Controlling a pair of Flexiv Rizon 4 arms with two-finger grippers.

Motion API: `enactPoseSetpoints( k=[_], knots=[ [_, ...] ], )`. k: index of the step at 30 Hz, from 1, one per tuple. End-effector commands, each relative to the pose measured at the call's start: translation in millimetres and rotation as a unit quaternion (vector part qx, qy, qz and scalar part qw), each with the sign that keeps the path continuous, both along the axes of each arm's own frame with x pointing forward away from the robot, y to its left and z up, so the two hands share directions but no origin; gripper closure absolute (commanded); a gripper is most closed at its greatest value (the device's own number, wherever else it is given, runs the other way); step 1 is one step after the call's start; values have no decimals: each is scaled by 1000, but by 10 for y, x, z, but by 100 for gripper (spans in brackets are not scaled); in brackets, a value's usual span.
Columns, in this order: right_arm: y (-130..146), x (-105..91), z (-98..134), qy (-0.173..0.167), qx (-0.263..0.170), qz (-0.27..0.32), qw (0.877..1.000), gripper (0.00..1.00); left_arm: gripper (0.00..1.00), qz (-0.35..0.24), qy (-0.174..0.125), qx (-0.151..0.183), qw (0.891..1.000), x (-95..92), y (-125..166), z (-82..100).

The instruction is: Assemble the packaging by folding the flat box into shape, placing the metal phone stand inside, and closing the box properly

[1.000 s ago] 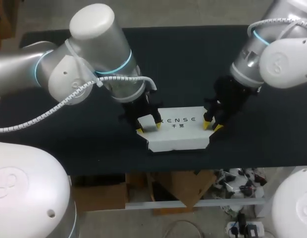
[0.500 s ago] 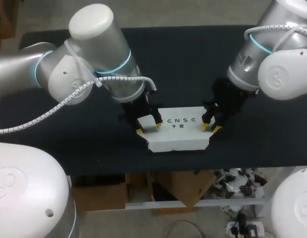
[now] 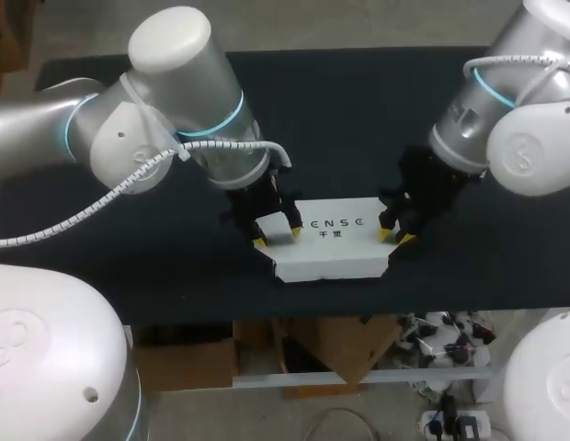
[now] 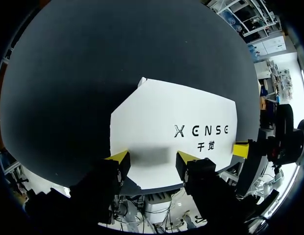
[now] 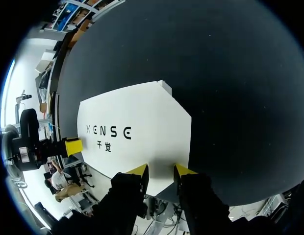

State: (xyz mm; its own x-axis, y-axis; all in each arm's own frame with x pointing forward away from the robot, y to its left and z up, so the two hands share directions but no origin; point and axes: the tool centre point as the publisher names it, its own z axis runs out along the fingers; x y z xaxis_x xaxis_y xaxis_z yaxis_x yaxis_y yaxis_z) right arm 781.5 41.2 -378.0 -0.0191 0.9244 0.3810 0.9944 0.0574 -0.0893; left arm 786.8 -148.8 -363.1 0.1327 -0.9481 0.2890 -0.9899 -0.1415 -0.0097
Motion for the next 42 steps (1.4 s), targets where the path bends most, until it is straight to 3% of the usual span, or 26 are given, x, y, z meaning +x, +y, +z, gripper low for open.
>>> enactPoseSetpoints(
  k=[1, 23, 38, 41, 42],
  knots=[
    [28, -3, -50, -1, 0, -1, 1000, 65, 37, 0, 0, 1, 1000, 0, -14, -16],
    [63, 20, -79, 3, 9, -9, 1000, 67, 36, -1, -5, -5, 1000, -5, 3, -73],
    [68, 32, -81, 9, 14, -10, 1000, 66, 33, 0, -21, -44, 999, -23, 128, -78],
    [72, 32, -82, 9, 15, -10, 1000, 66, 45, -3, -22, -47, 999, -23, 114, -89],
    [72, 32, -82, 9, 15, -10, 1000, 66, 45, -4, -23, -47, 999, -22, 109, -96]
  ],
)
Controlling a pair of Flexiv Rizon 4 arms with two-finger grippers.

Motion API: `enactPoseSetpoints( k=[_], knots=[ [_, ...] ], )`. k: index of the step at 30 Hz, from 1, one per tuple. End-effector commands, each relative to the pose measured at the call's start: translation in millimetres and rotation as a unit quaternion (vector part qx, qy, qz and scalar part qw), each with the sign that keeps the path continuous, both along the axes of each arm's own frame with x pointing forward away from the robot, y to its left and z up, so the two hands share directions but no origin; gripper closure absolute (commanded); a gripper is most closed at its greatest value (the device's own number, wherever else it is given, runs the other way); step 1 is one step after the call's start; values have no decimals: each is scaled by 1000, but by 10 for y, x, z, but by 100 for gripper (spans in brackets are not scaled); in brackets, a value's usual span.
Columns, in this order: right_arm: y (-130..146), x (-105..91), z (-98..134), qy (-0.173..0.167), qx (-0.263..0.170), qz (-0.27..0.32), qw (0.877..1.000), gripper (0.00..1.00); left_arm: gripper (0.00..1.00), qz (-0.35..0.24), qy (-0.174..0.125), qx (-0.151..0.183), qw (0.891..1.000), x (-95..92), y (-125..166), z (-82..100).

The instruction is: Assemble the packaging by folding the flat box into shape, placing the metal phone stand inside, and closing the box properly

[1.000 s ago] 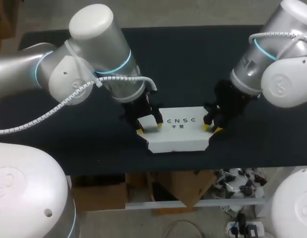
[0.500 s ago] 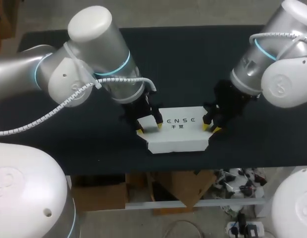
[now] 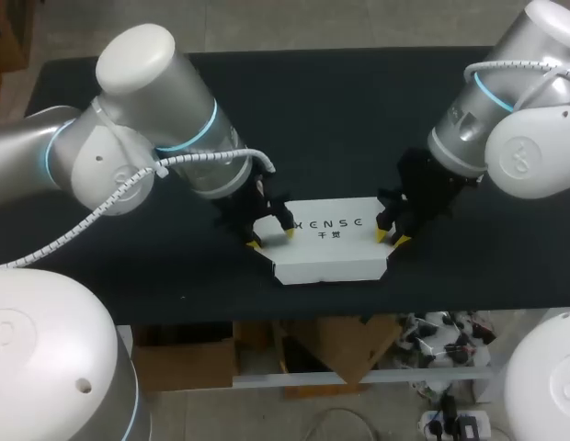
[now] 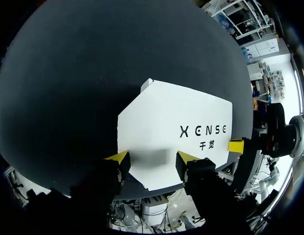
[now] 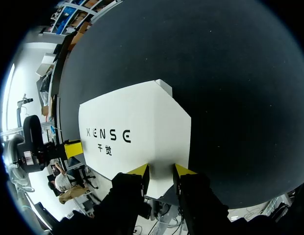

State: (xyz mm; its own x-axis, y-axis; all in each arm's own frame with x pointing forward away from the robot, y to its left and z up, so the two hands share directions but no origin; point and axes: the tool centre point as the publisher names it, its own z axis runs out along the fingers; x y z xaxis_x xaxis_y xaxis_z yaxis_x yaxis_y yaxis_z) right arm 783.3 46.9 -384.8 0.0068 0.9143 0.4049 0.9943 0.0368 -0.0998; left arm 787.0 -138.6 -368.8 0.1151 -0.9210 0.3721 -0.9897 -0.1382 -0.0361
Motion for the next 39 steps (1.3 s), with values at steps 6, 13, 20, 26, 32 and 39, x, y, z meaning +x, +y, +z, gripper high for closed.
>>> enactPoseSetpoints(
  k=[6, 13, 20, 26, 32, 39],
  knots=[
    [14, 13, -21, 5, 3, 1, 1000, 67, 52, -5, -3, -13, 1000, -10, -13, -72],
    [8, 13, -34, 8, 8, -2, 1000, 67, 51, -11, -5, -21, 1000, 1, -30, -91],
    [8, 15, -34, 9, 12, -4, 1000, 67, 51, -12, -5, -31, 999, 5, -26, -104],
    [3, 17, -29, 11, 14, -6, 1000, 67, 51, -14, -4, -37, 999, 10, -26, -111],
    [-12, 17, -15, 12, 19, -8, 1000, 69, 51, -14, -2, -40, 999, 20, -31, -112],
    [-12, 17, -15, 12, 19, -8, 1000, 71, 49, -13, 3, -41, 999, 40, -39, -104]
  ],
)
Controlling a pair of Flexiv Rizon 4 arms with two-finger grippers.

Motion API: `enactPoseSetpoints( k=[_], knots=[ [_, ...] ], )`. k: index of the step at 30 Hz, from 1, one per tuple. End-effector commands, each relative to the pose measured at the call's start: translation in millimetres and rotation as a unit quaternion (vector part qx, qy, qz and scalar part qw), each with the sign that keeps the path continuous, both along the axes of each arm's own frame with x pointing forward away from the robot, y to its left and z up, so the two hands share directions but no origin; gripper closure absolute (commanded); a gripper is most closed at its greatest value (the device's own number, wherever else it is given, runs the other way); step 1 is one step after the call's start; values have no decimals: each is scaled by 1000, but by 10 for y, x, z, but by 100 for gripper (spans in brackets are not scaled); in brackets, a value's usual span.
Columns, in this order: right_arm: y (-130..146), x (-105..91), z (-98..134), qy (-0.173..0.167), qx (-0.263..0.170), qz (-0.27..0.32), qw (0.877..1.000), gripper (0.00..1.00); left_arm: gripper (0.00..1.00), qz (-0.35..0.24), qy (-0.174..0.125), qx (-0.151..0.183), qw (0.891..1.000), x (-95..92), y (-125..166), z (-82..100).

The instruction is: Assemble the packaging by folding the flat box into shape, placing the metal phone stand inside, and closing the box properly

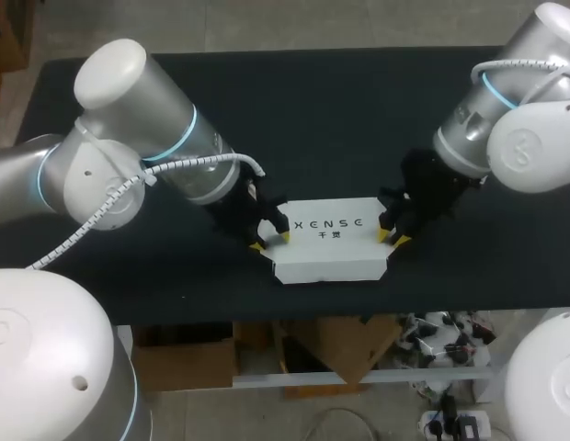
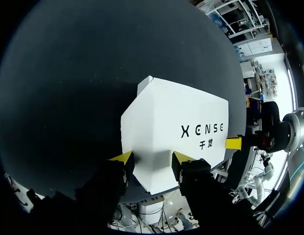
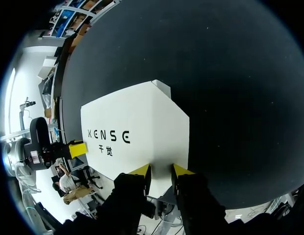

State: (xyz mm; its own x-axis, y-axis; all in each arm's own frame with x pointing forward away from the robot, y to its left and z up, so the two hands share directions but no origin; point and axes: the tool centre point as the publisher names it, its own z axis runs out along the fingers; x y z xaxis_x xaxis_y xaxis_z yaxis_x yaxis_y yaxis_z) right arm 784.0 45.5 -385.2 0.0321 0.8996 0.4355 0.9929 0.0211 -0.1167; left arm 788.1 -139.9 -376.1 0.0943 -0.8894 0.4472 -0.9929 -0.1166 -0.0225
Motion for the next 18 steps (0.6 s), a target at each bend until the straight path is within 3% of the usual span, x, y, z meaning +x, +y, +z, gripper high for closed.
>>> enactPoseSetpoints(
  k=[1, 10, 13, 18],
  knots=[
    [2, 10, -11, 3, 2, 2, 1000, 71, 50, -1, 2, 1, 1000, 29, -27, -31],
    [2, 10, -11, 3, 2, 2, 1000, 76, 49, -1, 2, 1, 1000, 29, -27, -31],
    [2, 10, -11, 3, 2, 2, 1000, 66, 49, -1, 2, 1, 1000, 29, -27, -31],
    [2, 10, -11, 3, 2, 2, 1000, 69, 44, -1, 2, 1, 1000, 29, -27, -31]
  ],
)
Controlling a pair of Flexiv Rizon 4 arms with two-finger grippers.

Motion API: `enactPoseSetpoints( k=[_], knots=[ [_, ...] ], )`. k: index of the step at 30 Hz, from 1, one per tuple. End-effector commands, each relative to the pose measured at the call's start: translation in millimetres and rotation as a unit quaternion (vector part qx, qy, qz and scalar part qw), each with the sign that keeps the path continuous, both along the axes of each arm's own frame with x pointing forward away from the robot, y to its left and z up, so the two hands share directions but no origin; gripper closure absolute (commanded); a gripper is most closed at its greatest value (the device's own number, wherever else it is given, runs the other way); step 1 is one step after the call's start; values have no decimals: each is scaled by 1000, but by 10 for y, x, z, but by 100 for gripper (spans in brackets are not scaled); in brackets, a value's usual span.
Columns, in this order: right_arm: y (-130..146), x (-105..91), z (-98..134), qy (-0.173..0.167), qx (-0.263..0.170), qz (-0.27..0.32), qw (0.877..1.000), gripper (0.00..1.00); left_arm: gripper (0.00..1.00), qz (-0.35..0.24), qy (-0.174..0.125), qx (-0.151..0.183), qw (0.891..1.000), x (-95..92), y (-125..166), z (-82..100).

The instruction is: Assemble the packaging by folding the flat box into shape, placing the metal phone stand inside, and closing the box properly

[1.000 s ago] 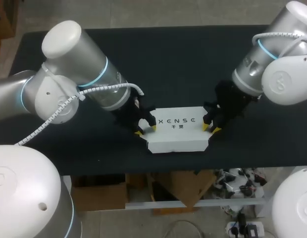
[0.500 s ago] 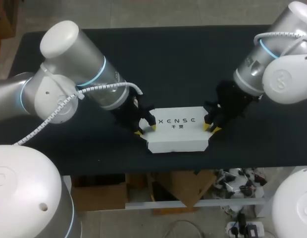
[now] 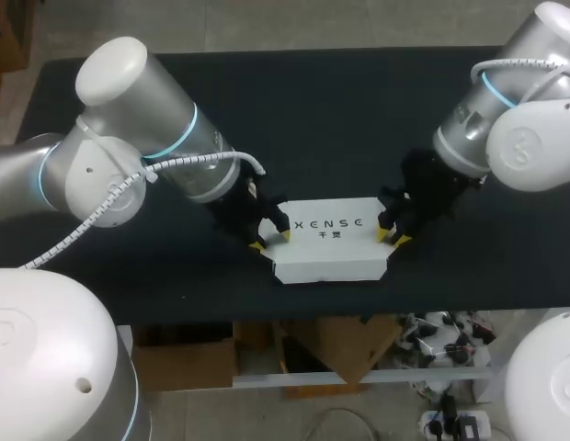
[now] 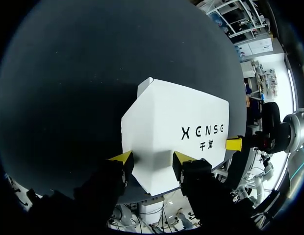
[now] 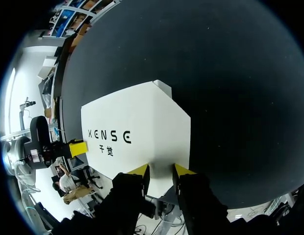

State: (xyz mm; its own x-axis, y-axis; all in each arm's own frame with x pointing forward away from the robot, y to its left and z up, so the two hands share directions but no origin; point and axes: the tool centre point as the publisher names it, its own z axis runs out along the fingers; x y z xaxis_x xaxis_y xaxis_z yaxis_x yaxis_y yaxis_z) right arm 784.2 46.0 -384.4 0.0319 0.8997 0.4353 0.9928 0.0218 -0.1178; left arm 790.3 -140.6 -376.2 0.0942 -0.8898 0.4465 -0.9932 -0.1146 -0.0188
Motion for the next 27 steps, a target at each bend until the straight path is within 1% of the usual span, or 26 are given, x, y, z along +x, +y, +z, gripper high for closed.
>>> enactPoseSetpoints(
  k=[1, 2, 3, 6, 9, 11, 12, 16, 21, 27],
  knots=[
    [-3, 8, -19, 2, 2, 1, 1000, 69, 44, 0, 0, 1, 1000, 7, -20, -30],
    [-3, 8, -19, 2, 2, 1, 1000, 69, 35, 0, 0, 1, 1000, 7, -20, -30],
    [-3, 8, -19, 2, 2, 1, 1000, 69, 33, 0, 0, 1, 1000, 7, -20, -30],
    [-3, 8, -19, 2, 2, 1, 1000, 69, 36, 0, 0, 1, 1000, 7, -20, -30],
    [-3, 8, -19, 2, 2, 1, 1000, 68, 36, 0, 0, 1, 1000, 7, -20, -30],
    [-3, 8, -19, 2, 2, 1, 1000, 69, 39, 0, 0, 1, 1000, 7, -20, -30],
    [-3, 8, -19, 2, 2, 1, 1000, 69, 38, 0, 0, 1, 1000, 7, -20, -30],
    [-3, 8, -19, 2, 2, 1, 1000, 72, 38, 0, 0, 1, 1000, 7, -20, -30],
    [-3, 8, -19, 2, 2, 1, 1000, 70, 41, 0, 0, 1, 1000, 7, -20, -30],
    [-3, 8, -19, 2, 2, 1, 1000, 71, 43, 0, 0, 1, 1000, 7, -20, -30]
  ],
)
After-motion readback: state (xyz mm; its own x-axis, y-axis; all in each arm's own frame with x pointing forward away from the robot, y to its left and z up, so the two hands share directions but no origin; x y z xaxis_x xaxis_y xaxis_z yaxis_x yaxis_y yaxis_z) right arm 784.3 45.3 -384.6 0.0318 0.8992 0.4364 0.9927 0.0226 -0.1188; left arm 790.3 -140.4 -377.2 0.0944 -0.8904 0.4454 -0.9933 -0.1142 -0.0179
